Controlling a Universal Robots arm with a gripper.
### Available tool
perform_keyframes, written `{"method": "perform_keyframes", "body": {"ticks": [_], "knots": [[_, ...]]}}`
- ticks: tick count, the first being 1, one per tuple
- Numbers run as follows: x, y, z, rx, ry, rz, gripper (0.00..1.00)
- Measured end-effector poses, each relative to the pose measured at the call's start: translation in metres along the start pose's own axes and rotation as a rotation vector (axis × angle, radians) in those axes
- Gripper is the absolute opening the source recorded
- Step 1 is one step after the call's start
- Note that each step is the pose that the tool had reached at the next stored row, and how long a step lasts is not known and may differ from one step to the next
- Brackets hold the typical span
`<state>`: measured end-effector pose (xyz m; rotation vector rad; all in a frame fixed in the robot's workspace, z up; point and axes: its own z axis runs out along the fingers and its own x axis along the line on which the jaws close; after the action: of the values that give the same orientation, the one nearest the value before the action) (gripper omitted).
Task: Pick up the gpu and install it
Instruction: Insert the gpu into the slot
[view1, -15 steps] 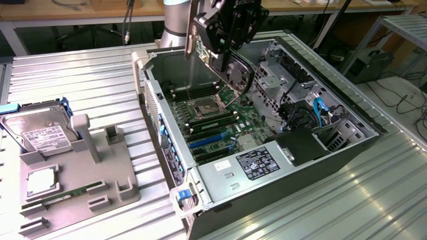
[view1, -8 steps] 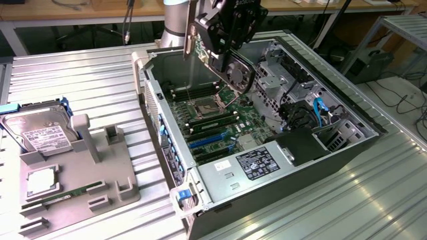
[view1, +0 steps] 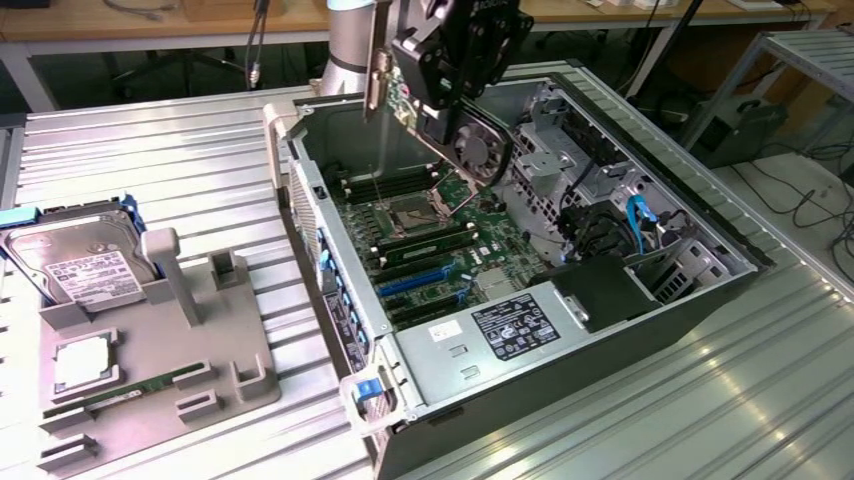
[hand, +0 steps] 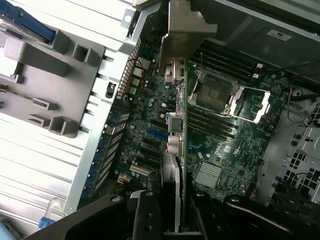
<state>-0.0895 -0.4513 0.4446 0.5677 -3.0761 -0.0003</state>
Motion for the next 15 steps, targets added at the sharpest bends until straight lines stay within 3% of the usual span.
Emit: {"method": "perform_keyframes", "body": {"ticks": [15], "knots": [[0.0002,-0.0003,0.0000,0.0009,0.0001,-0.097,0.27]]}}
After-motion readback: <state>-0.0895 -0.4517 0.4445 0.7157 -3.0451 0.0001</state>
